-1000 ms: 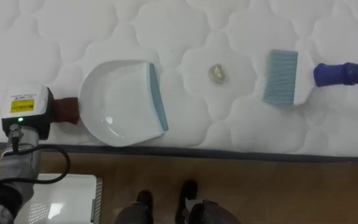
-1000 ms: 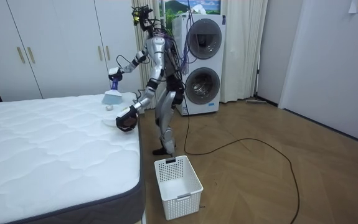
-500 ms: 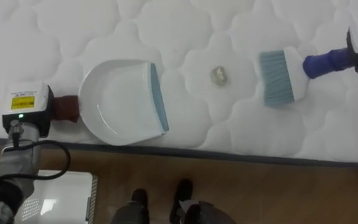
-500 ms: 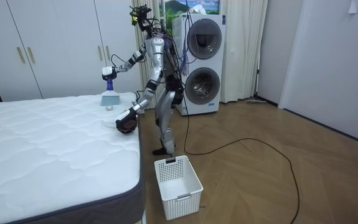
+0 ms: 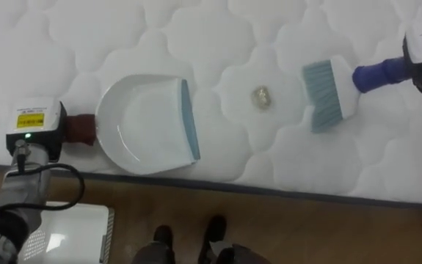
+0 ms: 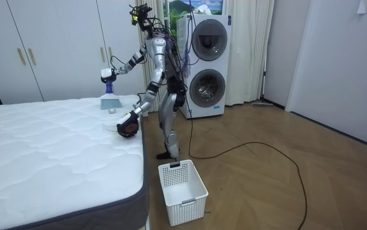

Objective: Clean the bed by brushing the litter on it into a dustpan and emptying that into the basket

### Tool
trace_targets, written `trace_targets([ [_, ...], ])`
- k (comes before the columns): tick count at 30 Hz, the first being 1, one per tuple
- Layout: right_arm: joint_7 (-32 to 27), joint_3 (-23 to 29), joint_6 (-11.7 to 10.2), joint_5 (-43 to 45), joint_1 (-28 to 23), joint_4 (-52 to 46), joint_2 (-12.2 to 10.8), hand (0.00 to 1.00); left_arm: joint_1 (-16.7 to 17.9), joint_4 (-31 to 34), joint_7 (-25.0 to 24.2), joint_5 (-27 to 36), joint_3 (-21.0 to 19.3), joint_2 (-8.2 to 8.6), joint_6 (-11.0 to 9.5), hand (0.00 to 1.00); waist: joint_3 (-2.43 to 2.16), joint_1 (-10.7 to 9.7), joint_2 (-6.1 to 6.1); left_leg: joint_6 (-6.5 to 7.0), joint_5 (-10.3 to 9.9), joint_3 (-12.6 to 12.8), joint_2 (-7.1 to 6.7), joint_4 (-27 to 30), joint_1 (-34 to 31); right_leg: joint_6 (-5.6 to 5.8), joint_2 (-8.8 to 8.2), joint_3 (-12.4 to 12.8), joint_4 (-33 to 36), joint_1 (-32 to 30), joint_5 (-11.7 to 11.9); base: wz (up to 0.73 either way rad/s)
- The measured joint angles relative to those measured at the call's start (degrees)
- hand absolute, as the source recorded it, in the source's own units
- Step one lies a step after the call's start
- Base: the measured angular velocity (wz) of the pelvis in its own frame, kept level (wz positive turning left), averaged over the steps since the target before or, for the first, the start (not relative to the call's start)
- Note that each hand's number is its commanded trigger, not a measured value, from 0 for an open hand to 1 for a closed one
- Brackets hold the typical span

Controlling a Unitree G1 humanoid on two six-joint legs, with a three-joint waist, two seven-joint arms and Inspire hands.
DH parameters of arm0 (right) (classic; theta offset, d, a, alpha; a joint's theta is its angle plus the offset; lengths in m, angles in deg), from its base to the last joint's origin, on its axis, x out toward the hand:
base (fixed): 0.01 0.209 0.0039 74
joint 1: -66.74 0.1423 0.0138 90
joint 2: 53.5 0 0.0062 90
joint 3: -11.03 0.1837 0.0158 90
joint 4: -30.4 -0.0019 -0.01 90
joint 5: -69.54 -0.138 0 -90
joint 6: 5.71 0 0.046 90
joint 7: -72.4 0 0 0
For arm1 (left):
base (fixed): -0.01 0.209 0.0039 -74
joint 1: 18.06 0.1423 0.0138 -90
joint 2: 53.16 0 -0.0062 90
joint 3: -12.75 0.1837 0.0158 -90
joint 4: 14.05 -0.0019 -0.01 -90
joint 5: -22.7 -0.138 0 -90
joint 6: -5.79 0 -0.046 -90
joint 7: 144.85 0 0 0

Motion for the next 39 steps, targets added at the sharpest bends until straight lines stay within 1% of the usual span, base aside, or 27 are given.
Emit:
trace_targets([
  [2,-0.03,-0.04,1.01,-0.37,0.21,-0.07,-0.81,1.00,-0.34,0.01,0.00,0.16,0.39,0.01,0.02,1.00,0.10,-0.01,0.14,-0.01,-0.01,-0.03,0.00,-0.06,0.00,0.03,0.04,-0.11,-0.17,0.09,0.02,0.00],
  [4,-0.39,-0.03,1.05,-1.06,0.42,-0.50,-1.28,1.00,-0.89,0.02,0.00,0.51,1.32,0.01,0.12,1.00,0.32,-0.01,0.46,-0.04,-0.11,-0.25,-0.01,-0.61,0.00,0.05,0.02,-0.47,-0.29,0.28,0.04,0.07],
  [7,-1.06,0.08,1.37,-0.94,0.42,-1.45,-1.95,1.00,-1.07,0.13,0.03,0.55,1.33,0.26,0.20,1.00,0.50,0.00,0.72,-0.11,-0.17,-0.41,0.01,-1.19,-0.05,0.02,0.09,-0.81,-0.87,0.34,0.32,0.07],
  [8,-1.57,0.13,1.60,-0.90,0.41,-1.99,-2.51,1.00,-1.07,0.23,0.03,0.56,1.33,0.41,0.26,1.00,0.62,0.00,0.89,-0.11,-0.18,-0.45,0.00,-1.39,-0.05,0.01,0.10,-0.90,-0.99,0.33,0.40,0.04],
  [10,-2.47,0.16,1.35,-0.59,0.41,-2.08,-3.30,1.00,-1.07,0.72,0.03,0.54,1.33,0.50,0.26,1.00,0.76,0.10,1.09,-0.12,-0.17,-0.49,-0.04,-1.65,0.02,0.01,0.05,-1.00,-1.03,0.33,0.40,0.04],
  [12,-2.57,0.36,0.73,0.94,0.40,-2.20,-4.57,1.00,-1.06,1.49,0.03,0.25,1.33,0.50,0.33,1.00,0.88,0.22,1.28,-0.11,-0.17,-0.49,-0.06,-1.84,-0.02,0.01,0.05,-1.10,-1.26,0.31,0.40,0.00],
  [15,-2.45,0.31,-0.03,1.76,0.26,-2.70,-5.71,1.00,-1.04,1.93,-0.05,0.21,1.33,0.52,0.33,1.00,0.86,0.25,1.41,-0.11,-0.08,-0.54,-0.05,-1.71,-0.09,0.07,0.11,-1.19,-1.58,0.31,0.44,0.00],
  [20,-1.10,0.16,-0.33,1.20,0.17,-2.78,-6.33,1.00,-1.05,3.42,-0.91,0.12,1.34,0.82,0.35,1.00,0.80,0.25,1.97,0.00,0.20,-0.53,-0.08,-1.40,-0.35,0.17,-0.02,-1.63,-1.87,0.38,0.51,0.00],
  [24,0.24,-0.07,-0.03,1.17,-0.86,-4.94,-6.44,1.00,-1.08,3.50,-1.67,0.06,1.29,1.34,0.65,1.00,0.76,0.33,2.40,0.00,0.20,-0.43,-0.11,-1.47,0.07,0.18,-0.16,-2.16,-1.96,0.77,0.51,0.00],
  [26,1.09,-0.11,0.71,1.20,-1.70,-6.45,-6.46,1.00,-1.08,3.62,-2.19,0.07,1.30,1.52,0.96,1.00,0.80,0.39,2.57,0.01,0.20,-0.39,-0.11,-1.62,0.42,0.19,-0.16,-2.16,-1.96,1.04,0.50,0.00],
  [28,1.81,-0.26,1.04,1.51,-2.20,-7.11,-6.66,1.00,-1.08,3.64,-2.76,0.10,1.30,1.84,1.23,1.00,0.76,0.39,2.93,0.07,0.24,-0.36,-0.12,-1.79,0.69,0.19,-0.18,-2.15,-1.92,1.25,0.50,0.00],
  [30,3.01,-0.38,1.14,1.62,-2.25,-7.64,-6.69,1.00,-1.08,3.63,-3.06,0.14,1.30,2.61,1.60,1.00,0.72,0.39,3.68,0.09,0.25,-0.31,-0.21,-2.41,0.79,0.19,-0.27,-2.15,-1.82,1.23,0.50,0.00],
  [31,3.32,-0.43,1.23,1.63,-2.27,-7.73,-6.77,1.00,-1.07,3.62,-3.15,0.14,1.30,2.80,1.72,1.00,0.68,0.44,3.80,0.08,0.27,-0.25,-0.24,-2.63,0.95,0.19,-0.30,-2.11,-1.79,1.23,0.50,0.00],
  [33,3.81,-0.97,1.65,1.57,-2.35,-8.10,-7.12,1.00,-1.08,3.62,-3.65,0.10,1.30,2.93,2.14,1.00,0.65,0.55,3.85,-0.08,0.50,0.01,-0.38,-3.77,1.75,0.13,-0.34,-1.80,-1.69,1.31,0.54,0.00],
  [37,4.39,-1.45,1.84,1.81,-2.39,-8.93,-7.33,1.00,-1.08,3.62,-3.96,-0.26,1.23,2.93,2.39,1.00,0.64,0.75,3.87,-0.38,1.01,0.13,-0.29,-3.82,1.80,-0.11,-0.20,-1.74,-1.78,1.31,0.67,-0.03],
  [39,5.72,-1.83,2.11,1.38,-2.55,-9.87,-7.50,1.00,-1.07,3.62,-4.04,-0.20,1.30,3.08,2.66,1.00,0.63,0.76,3.88,-0.45,1.22,0.13,-0.25,-3.51,1.84,-0.17,-0.19,-1.81,-1.79,1.38,0.71,0.00],
])
